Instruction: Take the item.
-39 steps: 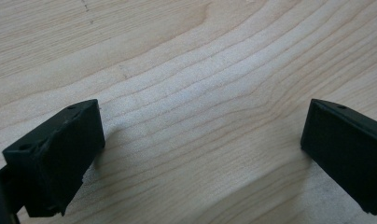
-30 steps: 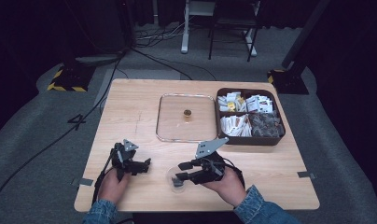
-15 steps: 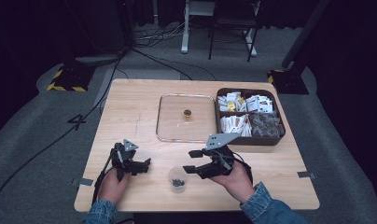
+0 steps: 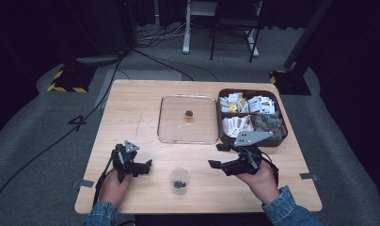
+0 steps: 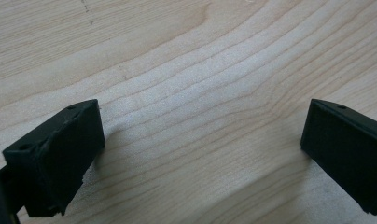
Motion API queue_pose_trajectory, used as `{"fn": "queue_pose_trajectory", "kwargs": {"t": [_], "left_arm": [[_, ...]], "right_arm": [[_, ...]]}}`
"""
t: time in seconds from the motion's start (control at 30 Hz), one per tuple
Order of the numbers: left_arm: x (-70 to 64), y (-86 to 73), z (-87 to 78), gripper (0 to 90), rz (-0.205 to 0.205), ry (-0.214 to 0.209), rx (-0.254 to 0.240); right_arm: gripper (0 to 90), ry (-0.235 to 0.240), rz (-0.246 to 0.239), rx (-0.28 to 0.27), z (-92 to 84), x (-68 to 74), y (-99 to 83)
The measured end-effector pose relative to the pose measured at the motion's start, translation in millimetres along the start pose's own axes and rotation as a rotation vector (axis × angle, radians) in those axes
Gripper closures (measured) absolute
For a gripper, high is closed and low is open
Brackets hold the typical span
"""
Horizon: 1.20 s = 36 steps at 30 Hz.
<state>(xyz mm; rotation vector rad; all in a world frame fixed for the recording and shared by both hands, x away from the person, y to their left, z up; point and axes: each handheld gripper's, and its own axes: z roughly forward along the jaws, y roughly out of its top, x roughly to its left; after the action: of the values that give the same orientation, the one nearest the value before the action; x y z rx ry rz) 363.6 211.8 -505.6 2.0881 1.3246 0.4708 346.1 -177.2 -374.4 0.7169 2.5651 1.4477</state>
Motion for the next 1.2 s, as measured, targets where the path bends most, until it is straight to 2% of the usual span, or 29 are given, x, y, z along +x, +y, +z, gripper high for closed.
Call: {"fn": "queue_pose_trajectory", "kwargs": {"t": [0.27,0.5,0.63,0.7,0.93,1.2], "left_arm": [[-0.2,-0.1,-0.1,0.0,-0.002,0.002,0.000],[-0.2,0.0,0.0,0.0,-0.002,0.002,0.000],[-0.2,0.0,0.0,0.0,-0.002,0.002,0.000],[-0.2,0.0,0.0,0.0,-0.002,0.002,0.000],[-0.3,-0.1,0.0,0.0,-0.002,0.002,-0.001],[-0.3,0.0,0.0,0.0,-0.002,0.002,-0.001]], "right_arm": [[14.9,-0.083,0.016,-0.006,-20.0,-20.0,-12.6],[14.3,-0.131,0.050,-0.002,-33.5,-32.6,-25.8],[14.6,-0.148,0.107,-0.020,-39.7,-39.3,-33.9],[14.8,-0.168,0.110,-0.023,-41.9,-43.7,-41.1],[14.9,-0.192,0.109,0.002,-39.8,-52.0,-61.1],[14.9,-0.213,0.156,0.037,-31.4,-64.1,-93.7]]}}
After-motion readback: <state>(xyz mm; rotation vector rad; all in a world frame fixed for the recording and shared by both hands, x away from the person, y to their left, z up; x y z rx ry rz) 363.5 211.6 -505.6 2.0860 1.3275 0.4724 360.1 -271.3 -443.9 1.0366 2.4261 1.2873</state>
